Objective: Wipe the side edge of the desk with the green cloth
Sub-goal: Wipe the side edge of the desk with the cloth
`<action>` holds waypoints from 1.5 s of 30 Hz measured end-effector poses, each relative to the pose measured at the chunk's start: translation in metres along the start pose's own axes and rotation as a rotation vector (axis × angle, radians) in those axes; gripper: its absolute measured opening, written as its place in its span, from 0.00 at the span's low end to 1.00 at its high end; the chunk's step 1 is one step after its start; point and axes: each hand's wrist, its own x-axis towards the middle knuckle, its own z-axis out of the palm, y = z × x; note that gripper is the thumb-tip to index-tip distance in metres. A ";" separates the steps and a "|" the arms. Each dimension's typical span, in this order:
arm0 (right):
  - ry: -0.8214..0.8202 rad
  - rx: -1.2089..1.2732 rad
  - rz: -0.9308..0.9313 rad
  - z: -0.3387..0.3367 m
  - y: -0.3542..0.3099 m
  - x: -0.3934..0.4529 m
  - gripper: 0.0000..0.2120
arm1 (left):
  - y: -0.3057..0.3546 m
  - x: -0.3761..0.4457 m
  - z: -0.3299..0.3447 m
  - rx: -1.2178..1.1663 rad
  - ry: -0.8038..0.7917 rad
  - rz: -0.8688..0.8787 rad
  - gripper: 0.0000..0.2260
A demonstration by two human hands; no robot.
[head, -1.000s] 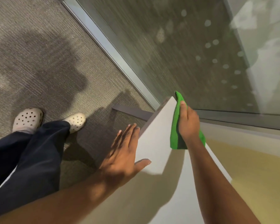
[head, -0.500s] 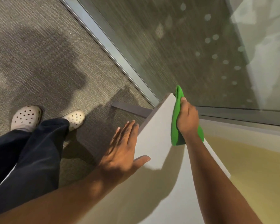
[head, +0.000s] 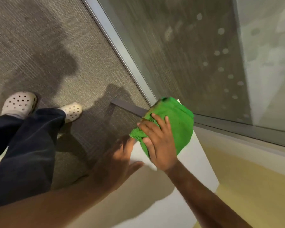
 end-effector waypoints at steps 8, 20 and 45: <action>-0.012 -0.181 -0.064 -0.045 0.078 0.075 0.20 | 0.001 0.007 -0.011 -0.002 -0.080 0.060 0.39; -0.054 -0.118 -0.166 -0.019 0.036 0.043 0.20 | 0.002 0.009 -0.012 -0.016 -0.120 0.029 0.39; 0.482 0.058 0.971 -0.007 0.010 0.066 0.23 | 0.005 0.002 -0.017 -0.130 -0.189 -0.047 0.39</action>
